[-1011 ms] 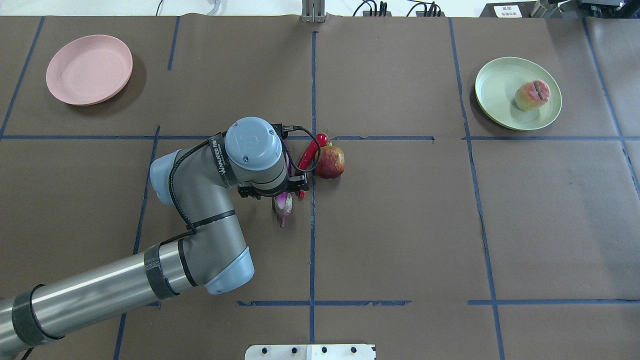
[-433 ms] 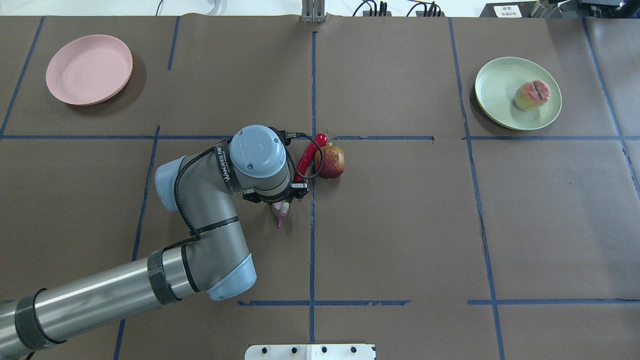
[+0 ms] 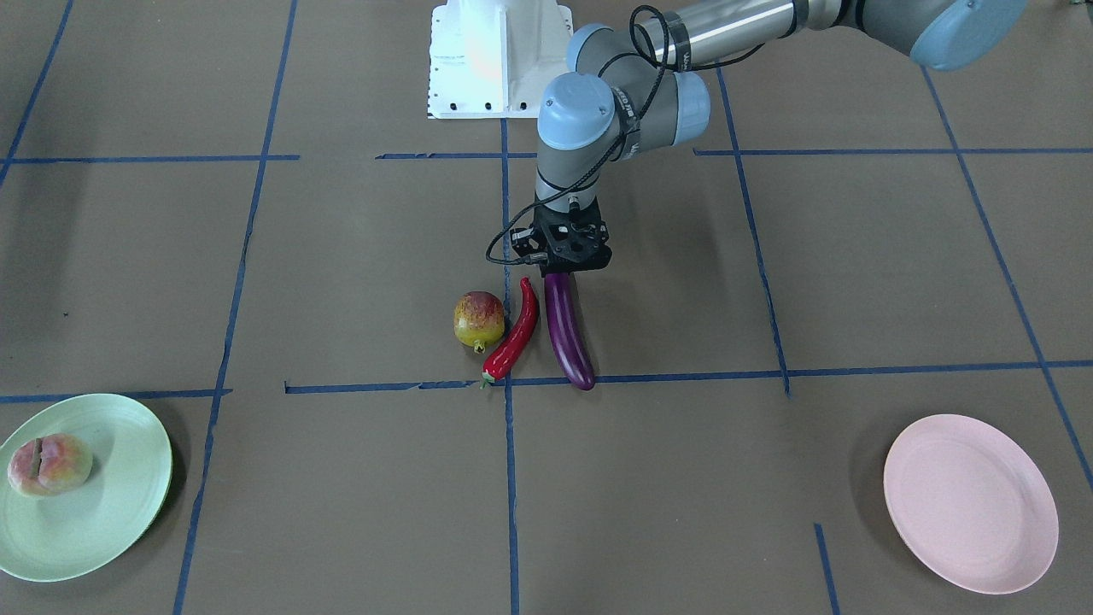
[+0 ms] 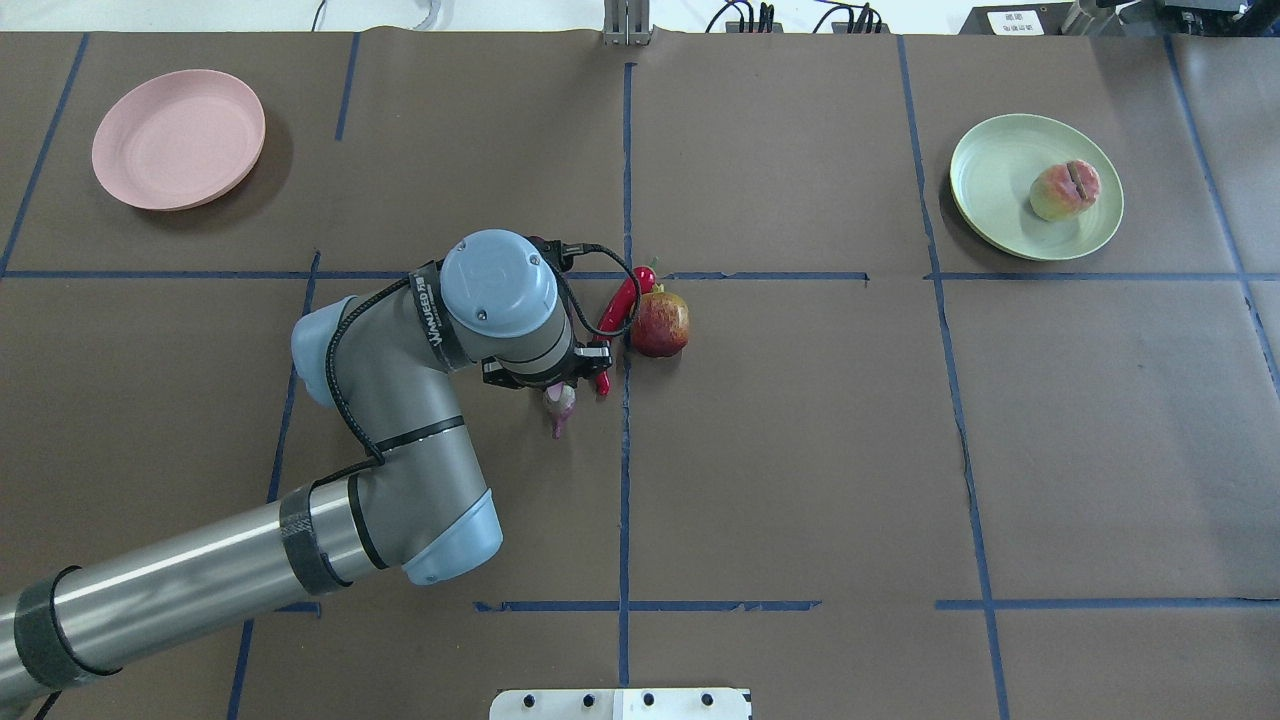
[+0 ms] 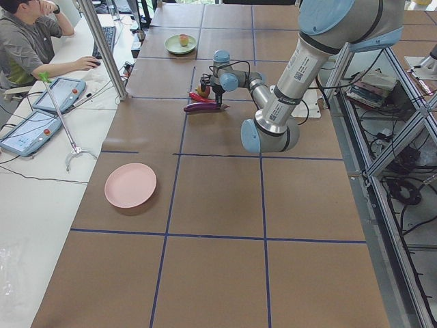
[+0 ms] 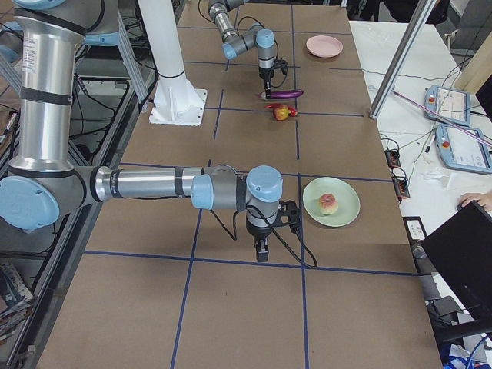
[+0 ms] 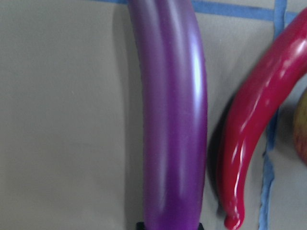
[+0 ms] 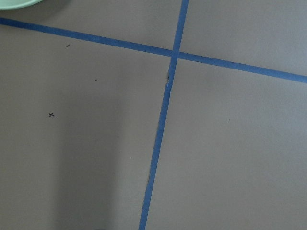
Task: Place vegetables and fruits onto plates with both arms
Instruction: 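Carry the eggplant with the left gripper to the pink plate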
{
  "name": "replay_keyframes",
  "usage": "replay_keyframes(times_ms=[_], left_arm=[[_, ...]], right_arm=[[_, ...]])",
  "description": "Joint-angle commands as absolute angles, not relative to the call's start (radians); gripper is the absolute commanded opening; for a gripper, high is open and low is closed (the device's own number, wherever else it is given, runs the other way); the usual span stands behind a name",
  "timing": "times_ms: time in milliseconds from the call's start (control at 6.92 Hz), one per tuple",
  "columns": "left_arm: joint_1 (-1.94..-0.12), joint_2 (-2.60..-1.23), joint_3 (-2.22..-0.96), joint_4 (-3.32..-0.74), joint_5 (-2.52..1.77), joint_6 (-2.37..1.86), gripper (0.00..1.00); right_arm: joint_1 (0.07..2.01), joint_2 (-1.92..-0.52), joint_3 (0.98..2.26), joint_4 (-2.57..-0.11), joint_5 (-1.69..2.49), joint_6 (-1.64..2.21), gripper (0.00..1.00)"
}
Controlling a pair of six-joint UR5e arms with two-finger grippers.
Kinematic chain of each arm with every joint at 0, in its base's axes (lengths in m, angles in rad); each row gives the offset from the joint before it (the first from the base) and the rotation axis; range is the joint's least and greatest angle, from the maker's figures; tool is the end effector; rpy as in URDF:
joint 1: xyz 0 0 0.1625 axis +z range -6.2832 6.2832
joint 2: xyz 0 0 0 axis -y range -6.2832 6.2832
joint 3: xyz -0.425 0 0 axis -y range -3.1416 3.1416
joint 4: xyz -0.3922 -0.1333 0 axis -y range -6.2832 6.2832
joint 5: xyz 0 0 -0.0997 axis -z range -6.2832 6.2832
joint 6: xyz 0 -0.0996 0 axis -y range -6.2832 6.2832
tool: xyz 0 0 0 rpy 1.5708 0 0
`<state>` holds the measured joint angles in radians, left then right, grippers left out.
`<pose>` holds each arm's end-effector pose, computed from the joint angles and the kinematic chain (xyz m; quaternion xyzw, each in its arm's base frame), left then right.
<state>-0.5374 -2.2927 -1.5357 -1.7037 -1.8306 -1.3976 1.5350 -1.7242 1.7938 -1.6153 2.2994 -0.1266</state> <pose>0.5655 -0.4624 0.2256 0.0261 0.4118 -0.1139 0.9038 0.0516 -0.4300 0.6270 0.0279 -0.3554 -0.0802 0.9309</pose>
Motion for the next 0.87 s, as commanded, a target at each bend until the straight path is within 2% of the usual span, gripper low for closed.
replay_keyframes(times_ms=[0,289,722], left_arm=[[-0.676,-2.197,-1.590,-1.704,-1.833,-1.558,0.00],[-0.914,-2.105,-1.574,-1.729,-1.839,-1.569,0.04],[-1.127,-2.080,-1.264,-1.795,-2.021,-1.048,0.04]], right_arm=[[1.534,-1.726,1.792,-1.615,2.299,-0.127,1.00],[1.536,-1.726,1.790,-1.615,2.299,-0.127,1.00],[1.534,-1.726,1.789,-1.615,2.301,-0.127,1.00]])
